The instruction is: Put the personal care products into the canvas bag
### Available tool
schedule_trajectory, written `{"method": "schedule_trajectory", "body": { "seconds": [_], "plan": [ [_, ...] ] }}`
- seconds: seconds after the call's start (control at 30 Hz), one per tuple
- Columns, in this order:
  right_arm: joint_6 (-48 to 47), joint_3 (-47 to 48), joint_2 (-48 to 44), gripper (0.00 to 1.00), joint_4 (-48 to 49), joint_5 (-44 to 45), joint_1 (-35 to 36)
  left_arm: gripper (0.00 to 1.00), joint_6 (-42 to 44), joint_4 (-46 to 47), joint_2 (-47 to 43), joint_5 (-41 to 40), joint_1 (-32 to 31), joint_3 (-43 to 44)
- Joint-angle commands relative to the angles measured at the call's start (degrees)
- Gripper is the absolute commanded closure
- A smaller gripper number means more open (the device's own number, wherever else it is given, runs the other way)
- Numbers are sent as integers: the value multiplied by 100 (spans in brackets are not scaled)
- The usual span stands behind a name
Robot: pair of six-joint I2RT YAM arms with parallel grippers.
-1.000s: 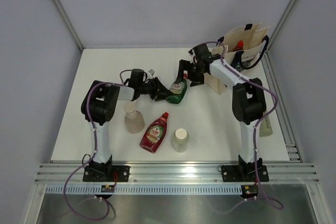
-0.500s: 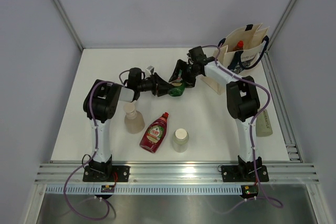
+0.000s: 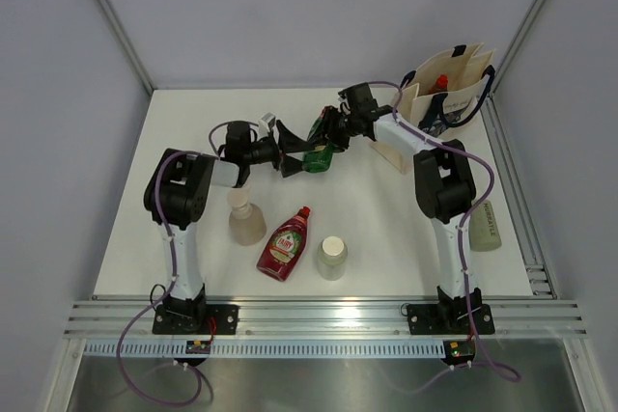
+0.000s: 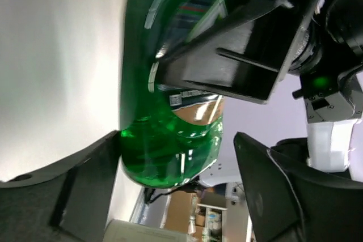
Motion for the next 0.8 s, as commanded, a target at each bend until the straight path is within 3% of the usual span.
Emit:
{"method": "schedule_trajectory", "body": {
  "seconds": [0.0, 0.03, 0.1, 0.2, 0.27, 0.53, 0.77],
  "plan": [
    [-463, 463, -542, 100, 820, -231, 86, 11, 667, -43, -880, 367, -44, 42],
    [-578, 534, -568, 100, 776, -284, 86, 2, 887, -628, -995, 350, -18, 59],
    [-1105, 745, -682, 100, 741, -539, 95, 1, 1974, -1596, -1417, 157, 88, 260],
    [-1668, 929, -867, 100, 732, -847, 86, 1, 3811, -4359, -1882, -422, 114, 821],
    [-2010, 1070, -999, 100, 723, -1145, 86, 1, 4585, -4982, -2059, -895, 123, 1034],
    [-2547, 1475, -1350, 100, 530, -1637, 78, 1, 5546, -5889, -3034, -2363, 167, 974],
    [-4084, 2027, -1983, 100, -453, -1656, -115, 1, 6144, -5926, -4123, -3673, 158, 483]
  ]
}}
